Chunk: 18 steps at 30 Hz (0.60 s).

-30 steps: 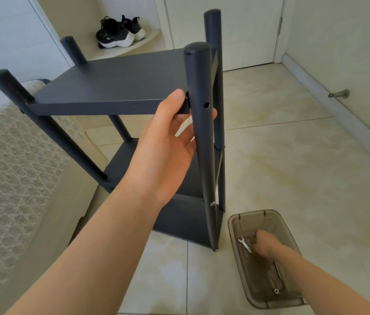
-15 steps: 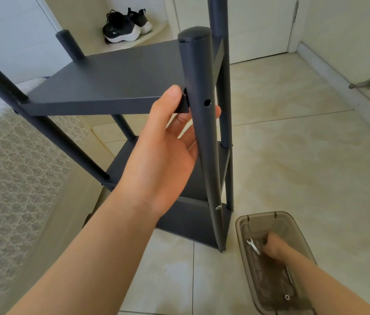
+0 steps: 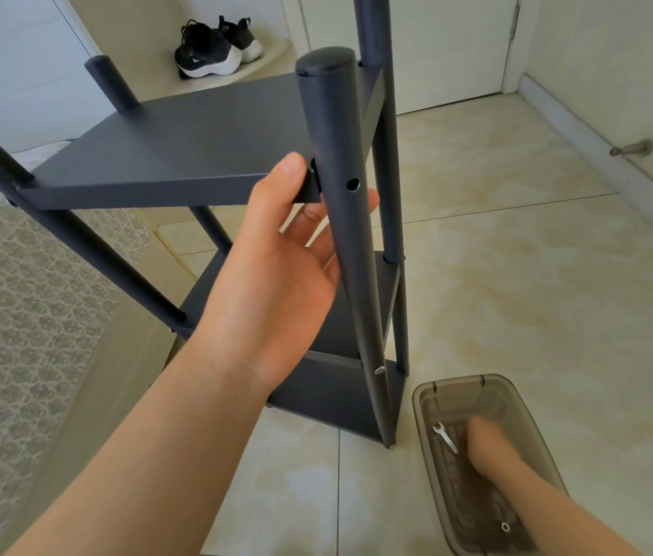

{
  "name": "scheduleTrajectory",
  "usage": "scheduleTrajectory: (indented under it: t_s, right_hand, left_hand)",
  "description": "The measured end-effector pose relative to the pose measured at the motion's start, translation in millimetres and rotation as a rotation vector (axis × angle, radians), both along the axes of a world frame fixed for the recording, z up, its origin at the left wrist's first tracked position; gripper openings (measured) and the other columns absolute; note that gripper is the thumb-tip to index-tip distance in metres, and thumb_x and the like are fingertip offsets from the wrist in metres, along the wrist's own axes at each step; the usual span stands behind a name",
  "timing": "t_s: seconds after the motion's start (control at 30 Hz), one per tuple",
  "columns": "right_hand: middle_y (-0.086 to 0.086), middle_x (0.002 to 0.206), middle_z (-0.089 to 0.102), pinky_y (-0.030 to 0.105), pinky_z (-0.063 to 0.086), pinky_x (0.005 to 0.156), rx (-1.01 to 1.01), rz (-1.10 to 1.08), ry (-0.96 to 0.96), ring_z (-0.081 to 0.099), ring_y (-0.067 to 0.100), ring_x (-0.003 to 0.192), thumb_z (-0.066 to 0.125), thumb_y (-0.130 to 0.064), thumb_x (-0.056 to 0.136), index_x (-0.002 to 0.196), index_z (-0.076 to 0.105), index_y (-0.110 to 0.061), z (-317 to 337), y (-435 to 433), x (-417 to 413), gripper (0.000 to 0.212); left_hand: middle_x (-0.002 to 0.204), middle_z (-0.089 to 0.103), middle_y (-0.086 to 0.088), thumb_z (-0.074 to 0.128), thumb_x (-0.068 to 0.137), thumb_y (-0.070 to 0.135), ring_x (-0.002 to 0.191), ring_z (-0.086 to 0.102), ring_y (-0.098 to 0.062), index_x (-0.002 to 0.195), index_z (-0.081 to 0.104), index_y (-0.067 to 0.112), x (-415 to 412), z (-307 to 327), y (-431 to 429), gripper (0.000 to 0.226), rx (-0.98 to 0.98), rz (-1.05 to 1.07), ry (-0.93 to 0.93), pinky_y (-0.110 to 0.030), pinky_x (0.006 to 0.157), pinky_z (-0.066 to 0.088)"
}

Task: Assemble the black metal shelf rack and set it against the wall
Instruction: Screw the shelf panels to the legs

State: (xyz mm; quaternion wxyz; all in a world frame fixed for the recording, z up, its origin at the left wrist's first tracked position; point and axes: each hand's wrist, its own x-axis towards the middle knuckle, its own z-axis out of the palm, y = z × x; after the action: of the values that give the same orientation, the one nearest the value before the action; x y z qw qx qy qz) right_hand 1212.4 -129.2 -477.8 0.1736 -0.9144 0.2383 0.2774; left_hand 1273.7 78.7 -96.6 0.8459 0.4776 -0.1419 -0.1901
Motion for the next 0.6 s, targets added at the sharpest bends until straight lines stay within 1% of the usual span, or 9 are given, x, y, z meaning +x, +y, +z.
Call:
scheduleTrajectory:
  t_s: [0.03, 0.1, 0.17, 0.23, 0.33, 0.4, 0.47, 0.6]
  right_hand:
    - [0.005, 0.115, 0.059, 0.029, 0.049, 0.081, -0.03, 0.011, -0.007, 0.059, 0.022, 0.102, 0.037, -0.009, 0.098, 0.099, 0.05, -0.018, 1, 0, -2, 0.016]
    - [0.004, 0.115, 0.059, 0.03, 0.05, 0.081, -0.069, 0.043, -0.01, 0.06, 0.021, 0.102, 0.036, -0.009, 0.098, 0.104, 0.053, -0.018, 5, 1, -3, 0.02]
    - [0.003, 0.115, 0.06, 0.028, 0.047, 0.075, -0.098, 0.086, 0.002, 0.061, 0.021, 0.101, 0.038, -0.008, 0.097, 0.108, 0.054, -0.018, 9, 4, -3, 0.022]
    - [0.002, 0.118, 0.06, 0.027, 0.045, 0.073, -0.14, 0.139, 0.021, 0.062, 0.02, 0.104, 0.04, -0.008, 0.097, 0.115, 0.054, -0.018, 14, 7, -3, 0.024]
    - [0.001, 0.123, 0.058, 0.029, 0.047, 0.08, -0.192, 0.233, 0.023, 0.061, 0.02, 0.109, 0.043, -0.01, 0.097, 0.123, 0.054, -0.018, 29, 10, 0, 0.029]
    - [0.002, 0.126, 0.058, 0.031, 0.048, 0.086, -0.21, 0.317, 0.013, 0.06, 0.022, 0.112, 0.044, -0.013, 0.098, 0.126, 0.053, -0.018, 47, 13, 5, 0.029]
    - [0.003, 0.127, 0.059, 0.031, 0.048, 0.088, -0.216, 0.39, -0.013, 0.06, 0.023, 0.114, 0.046, -0.014, 0.097, 0.125, 0.054, -0.017, 73, 15, 11, 0.029]
    - [0.009, 0.124, 0.058, 0.035, 0.049, 0.088, -0.252, 0.494, -0.078, 0.061, 0.028, 0.112, 0.048, -0.006, 0.094, 0.125, 0.055, -0.011, 141, 14, 25, 0.032]
  left_hand:
    - [0.098, 0.074, 0.01, 0.055, 0.098, 0.04, 0.105, 0.071, -0.015, 0.08, 0.077, 0.03, 0, 0, 0, 0.03, 0.0, -0.002, -0.003, -0.028, 0.085, 0.055]
    - [0.097, 0.073, 0.01, 0.055, 0.097, 0.041, 0.105, 0.071, -0.015, 0.08, 0.077, 0.03, 1, -1, 0, 0.03, -0.003, -0.005, -0.005, -0.027, 0.084, 0.055]
    - [0.097, 0.073, 0.01, 0.056, 0.096, 0.041, 0.105, 0.071, -0.015, 0.08, 0.077, 0.03, 2, -3, 0, 0.029, -0.002, -0.007, -0.001, -0.027, 0.084, 0.055]
    - [0.097, 0.073, 0.009, 0.06, 0.094, 0.041, 0.105, 0.071, -0.015, 0.08, 0.077, 0.03, 1, -4, -1, 0.025, 0.002, -0.004, 0.004, -0.027, 0.084, 0.056]
    - [0.096, 0.073, 0.008, 0.066, 0.086, 0.043, 0.106, 0.071, -0.016, 0.08, 0.078, 0.031, 0, -3, -3, 0.018, 0.022, 0.003, -0.007, -0.028, 0.083, 0.057]
    - [0.094, 0.073, 0.006, 0.065, 0.084, 0.042, 0.106, 0.072, -0.017, 0.079, 0.078, 0.03, 0, -3, -2, 0.018, 0.023, 0.019, 0.0, -0.028, 0.082, 0.058]
    - [0.092, 0.074, 0.005, 0.063, 0.083, 0.041, 0.106, 0.072, -0.018, 0.075, 0.079, 0.029, 0, -1, -2, 0.021, 0.029, 0.034, 0.003, -0.028, 0.083, 0.059]
    - [0.095, 0.074, 0.003, 0.063, 0.083, 0.04, 0.109, 0.071, -0.02, 0.073, 0.079, 0.028, 1, 1, -1, 0.022, 0.045, 0.053, 0.028, -0.033, 0.087, 0.054]
